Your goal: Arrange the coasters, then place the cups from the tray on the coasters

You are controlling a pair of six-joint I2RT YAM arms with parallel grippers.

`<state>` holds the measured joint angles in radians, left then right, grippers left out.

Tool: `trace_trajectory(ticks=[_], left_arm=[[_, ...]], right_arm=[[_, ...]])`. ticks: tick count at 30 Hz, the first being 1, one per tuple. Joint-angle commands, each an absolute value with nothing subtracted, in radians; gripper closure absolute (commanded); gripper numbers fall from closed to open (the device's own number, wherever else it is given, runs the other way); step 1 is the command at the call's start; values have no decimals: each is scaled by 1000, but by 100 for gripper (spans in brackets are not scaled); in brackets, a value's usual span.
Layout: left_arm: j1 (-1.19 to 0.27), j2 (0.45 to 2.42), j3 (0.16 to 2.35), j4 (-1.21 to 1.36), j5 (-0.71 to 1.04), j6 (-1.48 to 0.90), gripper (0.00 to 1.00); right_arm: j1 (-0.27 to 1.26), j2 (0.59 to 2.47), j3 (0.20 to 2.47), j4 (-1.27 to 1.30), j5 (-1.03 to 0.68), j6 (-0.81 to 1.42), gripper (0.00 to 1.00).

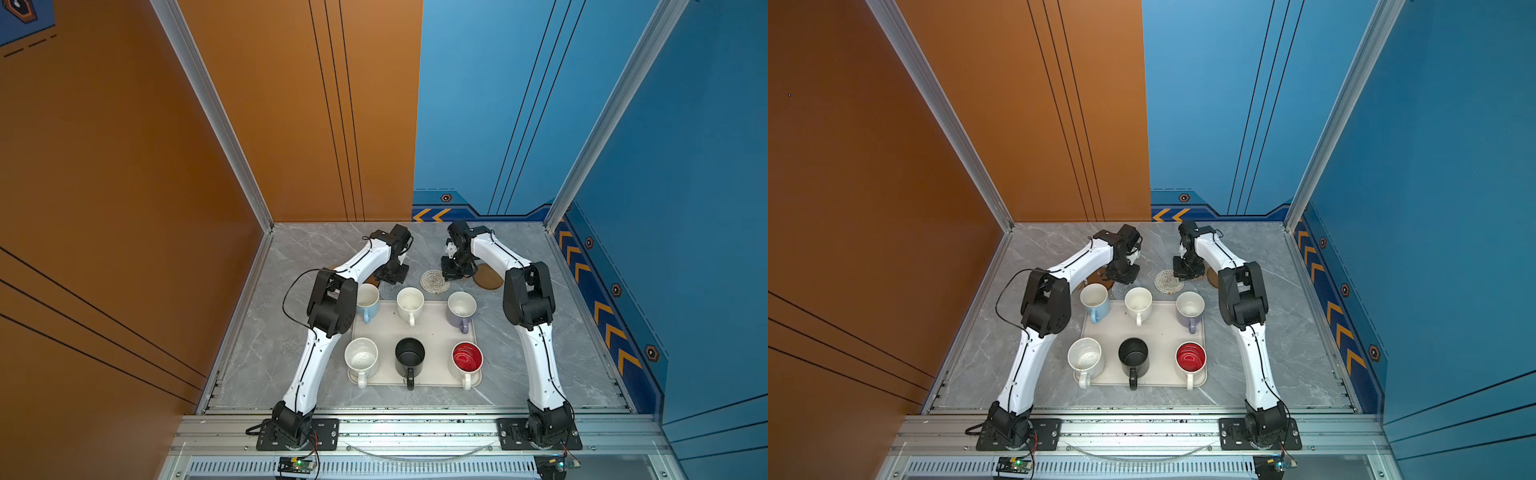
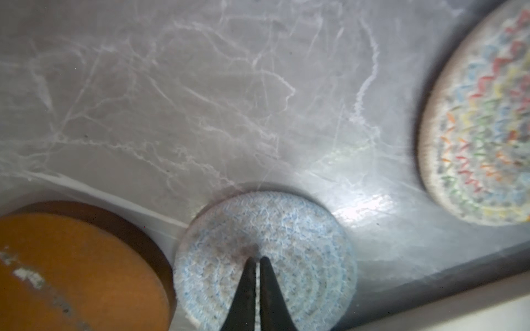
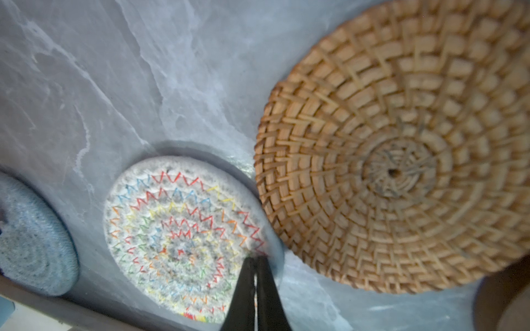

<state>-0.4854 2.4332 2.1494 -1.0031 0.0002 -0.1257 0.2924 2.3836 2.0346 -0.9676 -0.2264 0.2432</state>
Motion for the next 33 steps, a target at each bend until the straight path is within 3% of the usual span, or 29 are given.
trace_trajectory(ticks=[1,33], left_arm=[[-485,2465,2187,-1030,-37,-168,91],[-454,2586,2344,-1029,-66,-271,90]], right_arm=[[291,2357,2010,-1000,-205,255,100],[304,2304,1957,-976,-239,265,100]])
